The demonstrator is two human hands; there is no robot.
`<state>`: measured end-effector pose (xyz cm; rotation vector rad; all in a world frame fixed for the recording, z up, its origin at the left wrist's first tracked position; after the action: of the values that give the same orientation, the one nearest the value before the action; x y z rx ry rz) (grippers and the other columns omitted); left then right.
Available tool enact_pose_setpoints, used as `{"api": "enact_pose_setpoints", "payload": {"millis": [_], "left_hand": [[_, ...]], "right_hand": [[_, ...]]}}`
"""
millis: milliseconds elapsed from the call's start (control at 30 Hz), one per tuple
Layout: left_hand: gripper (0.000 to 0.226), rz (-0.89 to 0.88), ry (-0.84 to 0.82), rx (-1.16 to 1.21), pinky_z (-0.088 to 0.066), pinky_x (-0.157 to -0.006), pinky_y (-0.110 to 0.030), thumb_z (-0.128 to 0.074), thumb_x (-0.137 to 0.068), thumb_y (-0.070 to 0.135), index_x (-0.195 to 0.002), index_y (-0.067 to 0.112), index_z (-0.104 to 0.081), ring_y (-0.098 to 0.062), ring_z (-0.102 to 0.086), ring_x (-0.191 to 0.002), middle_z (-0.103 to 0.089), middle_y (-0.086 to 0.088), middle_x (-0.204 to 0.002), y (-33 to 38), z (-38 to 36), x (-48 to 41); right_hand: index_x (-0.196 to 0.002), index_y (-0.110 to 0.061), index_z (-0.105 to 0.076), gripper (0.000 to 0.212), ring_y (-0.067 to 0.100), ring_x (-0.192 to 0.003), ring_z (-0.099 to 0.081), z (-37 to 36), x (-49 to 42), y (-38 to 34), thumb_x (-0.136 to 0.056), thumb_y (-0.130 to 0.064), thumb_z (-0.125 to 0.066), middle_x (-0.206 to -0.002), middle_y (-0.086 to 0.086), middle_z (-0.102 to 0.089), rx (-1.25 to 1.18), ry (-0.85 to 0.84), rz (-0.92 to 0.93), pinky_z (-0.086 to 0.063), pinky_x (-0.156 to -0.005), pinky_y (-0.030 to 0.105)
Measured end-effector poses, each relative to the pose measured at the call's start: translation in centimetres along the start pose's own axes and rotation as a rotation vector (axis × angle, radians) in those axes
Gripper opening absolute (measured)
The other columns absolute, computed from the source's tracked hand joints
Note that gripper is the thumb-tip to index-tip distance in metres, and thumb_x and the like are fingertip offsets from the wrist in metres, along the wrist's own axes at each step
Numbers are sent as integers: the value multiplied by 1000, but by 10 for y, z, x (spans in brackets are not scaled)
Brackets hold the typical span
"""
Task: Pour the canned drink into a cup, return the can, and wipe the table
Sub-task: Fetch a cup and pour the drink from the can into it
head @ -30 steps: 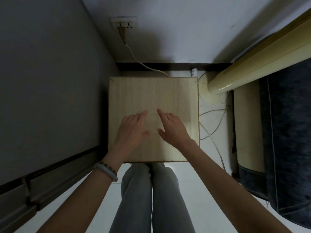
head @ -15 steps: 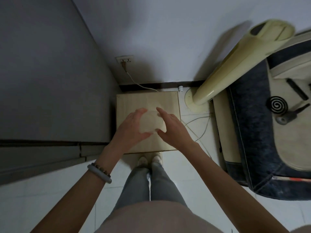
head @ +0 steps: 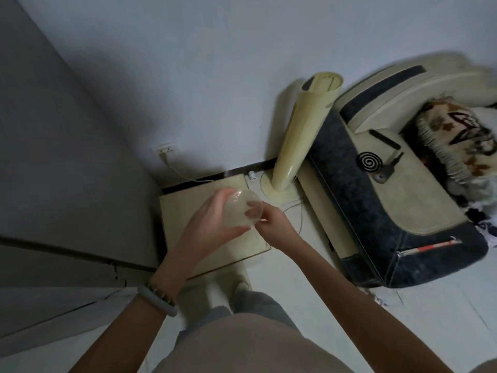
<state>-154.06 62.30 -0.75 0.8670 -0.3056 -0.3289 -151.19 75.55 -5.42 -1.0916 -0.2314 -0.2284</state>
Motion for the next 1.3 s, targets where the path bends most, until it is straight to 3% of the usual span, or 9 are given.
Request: {"api": "enact_pose_setpoints", "payload": {"millis": [100,333,433,533,767,967,1133,1300], "left_hand": [[81,-85,-58,-17,-42,-81,-23,-71,-56,61,-124,30,-40,-5,-51,-104,-52,13,-118,23,-11,16],[78,-254,-273,-40,-42,-89,-24,-83,-64,34,-128,28,-38,-6,-46,-112,-48,14,-127,48,-56,77],[78,-309,-363,-30,-44,-97,-31,-84,-64,32,-127,31,-39,-10,-46,-119,-50,11,-132,55,-78,110],[76,-361,-454,-31,-40,-96,-26,-84,-64,32,-126,32,-40,-6,-45,-119,-50,14,-132,64,-99,145],[76,-521,-661,-48,-40,-94,-24,-87,-61,29,-125,31,-45,-4,-47,-112,-53,16,-123,114,-160,233],[75,-689,-875,-26,-43,-91,-23,-88,-56,33,-120,40,-50,-2,-51,-109,-58,20,-118,157,-225,325],[74,-765,-1031,-26,-36,-91,-15,-89,-55,34,-119,38,-54,5,-49,-109,-57,21,-118,181,-279,422],[76,-820,-1161,-23,-39,-97,-22,-77,-45,60,-115,48,-51,0,-51,-113,-56,24,-118,192,-336,537]], "right_hand": [[-117,-7,-60,37,12,-96,-63,10,35,8,-83,7,-54,-106,3,-66,-127,74,-50,-51,-85,21],[-106,-19,-57,45,9,-91,-60,9,145,31,-79,16,-46,-97,-3,-63,-286,266,-158,-49,-80,16],[-111,-9,-58,43,1,-83,-59,2,195,40,-80,18,-46,-93,-4,-62,-319,336,-189,-48,-74,10],[-116,-3,-58,43,-3,-81,-58,-2,247,49,-80,18,-46,-92,-5,-61,-370,426,-222,-47,-71,7],[-118,-2,-59,46,4,-84,-59,-5,378,86,-78,19,-46,-99,3,-63,-524,712,-330,-48,-70,7],[-114,-2,-63,44,12,-87,-60,-15,500,123,-77,18,-48,-98,6,-66,-618,941,-412,-47,-74,17],[-112,-1,-62,40,13,-88,-59,-35,613,154,-79,17,-47,-96,5,-65,-709,1094,-474,-46,-77,22],[-109,-4,-63,37,13,-88,-58,-66,732,186,-82,14,-47,-90,0,-65,-764,1204,-545,-46,-79,24]]}}
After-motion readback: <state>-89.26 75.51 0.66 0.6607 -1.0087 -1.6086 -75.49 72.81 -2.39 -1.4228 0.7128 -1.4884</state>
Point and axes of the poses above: each hand's wrist, its own x-axis away from the middle knuckle, its own z-axis out of the back of the hand, y = z × x, the point moved 10 cm from there along -x, towards the middle knuckle
